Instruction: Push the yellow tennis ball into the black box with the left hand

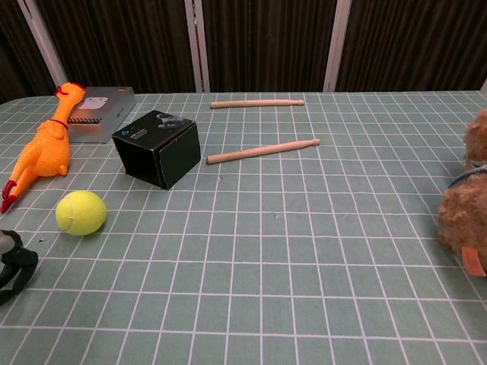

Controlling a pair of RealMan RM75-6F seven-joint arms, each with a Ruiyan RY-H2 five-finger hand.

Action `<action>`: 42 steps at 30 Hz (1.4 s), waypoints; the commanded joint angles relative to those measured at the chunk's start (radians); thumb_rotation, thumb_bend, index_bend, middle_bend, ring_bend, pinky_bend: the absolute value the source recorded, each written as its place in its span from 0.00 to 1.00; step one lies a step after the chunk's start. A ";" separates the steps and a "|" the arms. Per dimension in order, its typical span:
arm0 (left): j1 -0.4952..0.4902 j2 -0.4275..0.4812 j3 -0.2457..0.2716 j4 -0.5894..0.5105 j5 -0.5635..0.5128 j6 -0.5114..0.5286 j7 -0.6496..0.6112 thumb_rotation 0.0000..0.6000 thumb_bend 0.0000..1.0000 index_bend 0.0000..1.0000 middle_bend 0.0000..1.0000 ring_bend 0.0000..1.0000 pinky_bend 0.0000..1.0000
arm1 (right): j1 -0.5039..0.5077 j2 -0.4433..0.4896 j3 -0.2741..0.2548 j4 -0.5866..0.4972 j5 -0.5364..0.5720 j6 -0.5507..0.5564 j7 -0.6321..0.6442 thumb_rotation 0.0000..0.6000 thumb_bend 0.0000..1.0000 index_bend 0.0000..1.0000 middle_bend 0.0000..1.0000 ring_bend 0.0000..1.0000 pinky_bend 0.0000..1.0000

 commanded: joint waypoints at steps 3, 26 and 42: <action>-0.024 -0.015 -0.022 -0.001 -0.033 -0.023 0.005 1.00 0.44 0.51 0.64 0.34 0.50 | 0.002 0.004 0.003 -0.002 0.003 0.000 0.005 1.00 0.34 0.00 0.00 0.00 0.00; -0.111 -0.074 -0.069 0.051 -0.078 -0.058 -0.048 1.00 0.44 0.37 0.54 0.35 0.43 | -0.002 0.013 0.003 0.003 0.001 0.011 0.026 1.00 0.34 0.00 0.00 0.00 0.00; -0.169 -0.113 -0.094 0.117 -0.095 -0.076 -0.122 1.00 0.44 0.36 0.52 0.35 0.40 | -0.006 0.013 0.001 0.011 -0.001 0.017 0.034 1.00 0.34 0.00 0.00 0.00 0.00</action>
